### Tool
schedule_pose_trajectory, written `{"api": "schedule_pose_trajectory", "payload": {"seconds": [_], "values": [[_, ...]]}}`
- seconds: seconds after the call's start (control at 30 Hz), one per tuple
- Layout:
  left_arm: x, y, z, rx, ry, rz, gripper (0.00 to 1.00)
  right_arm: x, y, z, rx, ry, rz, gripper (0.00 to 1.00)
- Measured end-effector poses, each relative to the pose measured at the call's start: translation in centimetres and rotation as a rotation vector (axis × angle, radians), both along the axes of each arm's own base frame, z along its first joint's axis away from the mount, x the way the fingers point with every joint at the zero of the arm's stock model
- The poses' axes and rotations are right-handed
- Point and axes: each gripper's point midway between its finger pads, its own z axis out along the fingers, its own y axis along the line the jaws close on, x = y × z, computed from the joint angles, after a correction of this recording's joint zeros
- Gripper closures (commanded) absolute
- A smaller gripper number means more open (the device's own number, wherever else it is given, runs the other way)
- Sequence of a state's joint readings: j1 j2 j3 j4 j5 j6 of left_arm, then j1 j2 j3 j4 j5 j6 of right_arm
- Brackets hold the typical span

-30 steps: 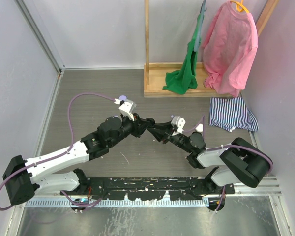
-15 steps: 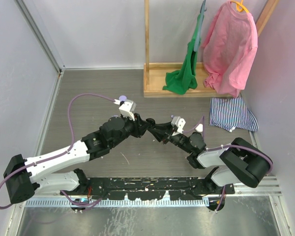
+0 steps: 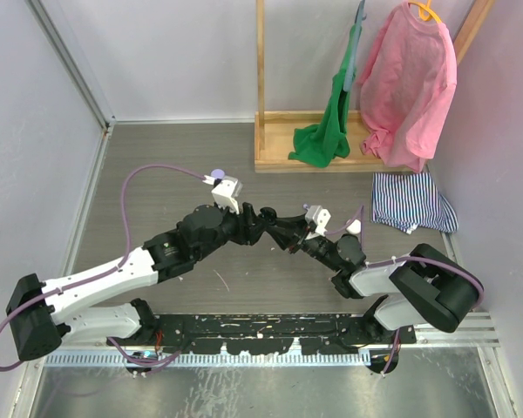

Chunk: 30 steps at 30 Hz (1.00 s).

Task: Insert the wireless bluetooth earbuds into the charging case
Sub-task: Place the earbud in the charging case.

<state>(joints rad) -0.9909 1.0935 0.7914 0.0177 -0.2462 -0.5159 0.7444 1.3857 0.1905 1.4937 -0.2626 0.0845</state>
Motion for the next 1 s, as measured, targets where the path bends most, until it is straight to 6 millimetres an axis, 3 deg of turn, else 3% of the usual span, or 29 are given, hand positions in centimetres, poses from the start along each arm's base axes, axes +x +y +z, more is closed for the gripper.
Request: {"api": "schedule_pose_trajectory", "payload": {"seconds": [0.37, 1.0], "values": [[-1.5, -1.1, 2.0, -0.014, 0.005, -0.134, 0.4, 0.1, -0.1, 0.0, 0.002, 0.001, -0.006, 0.94], [-1.6, -2.0, 0.8, 0.008, 0.052, -0.205, 0.41, 0.0, -0.2, -0.3, -0.002, 0.006, -0.006, 0.94]]}}
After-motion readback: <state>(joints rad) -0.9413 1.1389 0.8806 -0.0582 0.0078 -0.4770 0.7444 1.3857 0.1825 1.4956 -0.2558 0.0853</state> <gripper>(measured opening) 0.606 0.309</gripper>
